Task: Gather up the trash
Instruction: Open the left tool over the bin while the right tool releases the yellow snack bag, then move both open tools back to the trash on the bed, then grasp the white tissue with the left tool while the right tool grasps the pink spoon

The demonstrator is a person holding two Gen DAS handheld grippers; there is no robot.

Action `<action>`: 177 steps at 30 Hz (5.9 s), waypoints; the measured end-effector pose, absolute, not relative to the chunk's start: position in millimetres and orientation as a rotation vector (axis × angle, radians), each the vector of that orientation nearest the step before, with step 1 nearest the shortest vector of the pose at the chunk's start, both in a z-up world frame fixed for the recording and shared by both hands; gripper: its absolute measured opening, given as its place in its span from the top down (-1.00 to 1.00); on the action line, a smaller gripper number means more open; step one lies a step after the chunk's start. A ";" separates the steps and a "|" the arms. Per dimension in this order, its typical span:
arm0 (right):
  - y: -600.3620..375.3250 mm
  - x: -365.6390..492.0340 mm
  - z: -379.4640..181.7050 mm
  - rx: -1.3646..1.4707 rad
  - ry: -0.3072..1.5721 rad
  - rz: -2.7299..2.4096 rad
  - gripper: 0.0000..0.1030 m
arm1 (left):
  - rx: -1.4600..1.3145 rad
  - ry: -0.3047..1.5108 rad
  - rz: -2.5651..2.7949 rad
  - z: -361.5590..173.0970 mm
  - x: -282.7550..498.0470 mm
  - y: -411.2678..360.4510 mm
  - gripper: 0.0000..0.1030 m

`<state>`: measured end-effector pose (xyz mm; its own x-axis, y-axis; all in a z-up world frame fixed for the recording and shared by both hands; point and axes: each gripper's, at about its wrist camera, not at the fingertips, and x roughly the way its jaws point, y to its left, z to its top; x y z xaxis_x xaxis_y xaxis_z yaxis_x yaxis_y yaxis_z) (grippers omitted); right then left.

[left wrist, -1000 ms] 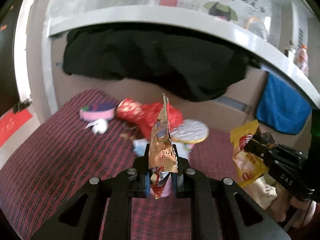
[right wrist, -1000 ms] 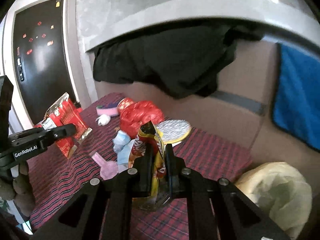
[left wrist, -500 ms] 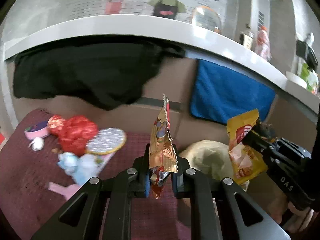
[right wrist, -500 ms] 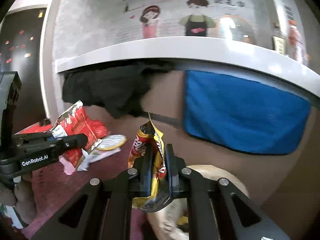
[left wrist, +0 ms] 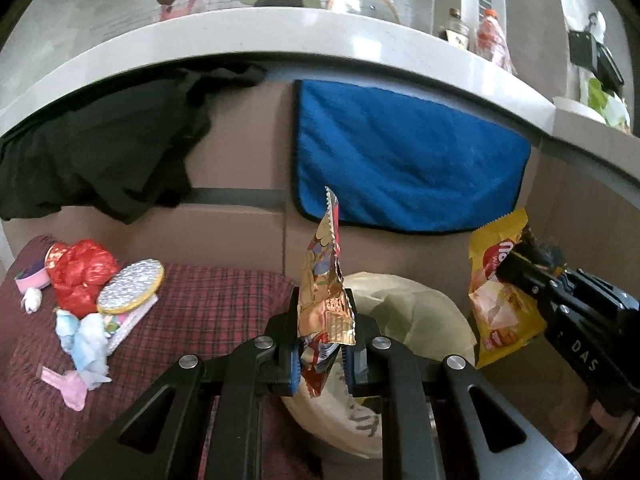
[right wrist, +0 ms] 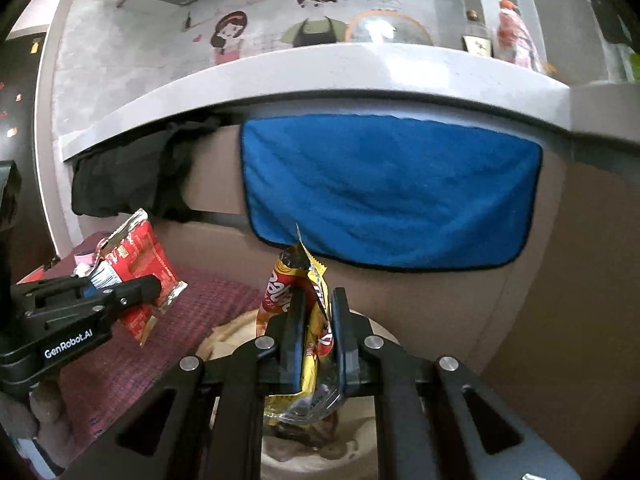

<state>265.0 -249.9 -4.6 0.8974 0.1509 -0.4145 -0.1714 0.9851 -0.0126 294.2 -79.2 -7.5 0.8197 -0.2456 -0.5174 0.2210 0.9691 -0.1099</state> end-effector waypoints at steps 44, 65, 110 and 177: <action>-272.4 290.0 -37.8 0.039 0.464 0.168 0.76 | -0.116 0.698 -0.402 -47.8 334.9 -98.5 0.68; -274.5 285.1 -37.8 0.092 0.478 0.175 0.20 | -0.084 0.585 -0.304 -13.4 309.2 -55.5 -0.07; 116.2 288.3 -96.6 -0.392 0.695 0.805 0.25 | -0.360 0.560 0.115 -55.5 233.6 346.0 -0.09; 31.8 272.0 -78.3 -0.034 0.652 0.764 0.29 | -0.360 0.712 0.016 -51.9 258.8 276.8 0.56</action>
